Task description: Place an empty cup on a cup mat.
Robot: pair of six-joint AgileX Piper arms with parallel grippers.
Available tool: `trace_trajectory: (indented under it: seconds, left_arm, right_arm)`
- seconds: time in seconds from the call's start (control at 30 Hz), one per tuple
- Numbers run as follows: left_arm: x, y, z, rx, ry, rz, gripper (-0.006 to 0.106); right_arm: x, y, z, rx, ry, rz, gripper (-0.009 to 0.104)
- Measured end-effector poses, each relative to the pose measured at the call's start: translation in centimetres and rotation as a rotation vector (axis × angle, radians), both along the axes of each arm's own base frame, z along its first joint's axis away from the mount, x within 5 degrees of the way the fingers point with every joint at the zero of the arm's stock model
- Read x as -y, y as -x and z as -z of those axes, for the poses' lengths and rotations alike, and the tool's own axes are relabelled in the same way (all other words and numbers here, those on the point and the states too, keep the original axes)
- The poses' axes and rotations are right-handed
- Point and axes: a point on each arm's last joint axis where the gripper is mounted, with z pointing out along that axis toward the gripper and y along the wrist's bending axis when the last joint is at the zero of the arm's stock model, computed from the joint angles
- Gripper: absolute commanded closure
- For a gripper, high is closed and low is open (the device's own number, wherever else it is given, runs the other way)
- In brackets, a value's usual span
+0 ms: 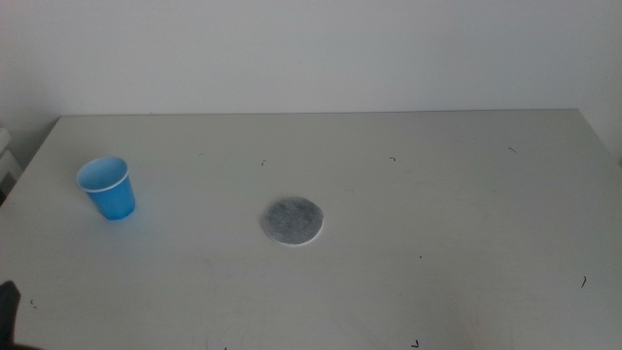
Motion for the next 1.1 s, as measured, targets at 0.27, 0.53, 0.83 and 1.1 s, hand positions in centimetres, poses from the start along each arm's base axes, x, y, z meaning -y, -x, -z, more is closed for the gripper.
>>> trace_trajectory:
  seconds: [0.27,0.53,0.83,1.1]
  left_arm:
    - [-0.2,-3.6,-8.1,-0.060,0.032,-0.009,-0.005]
    - [-0.8,-8.5,-16.7,-0.248,0.057,-0.043,-0.005]
    - [-1.2,-12.6,-24.1,-0.396,0.092,-0.079,-0.005]
    - [-1.5,-16.7,-25.0,-0.538,0.102,-0.096,-0.005]
  right_arm:
    - [0.0,0.0,0.0,0.000,0.000,0.000,0.001]
    - [0.0,0.0,0.0,0.000,0.000,0.000,0.001]
    - [0.0,0.0,0.0,0.000,0.000,0.000,0.001]
    - [0.0,0.0,0.0,0.000,0.000,0.000,0.001]
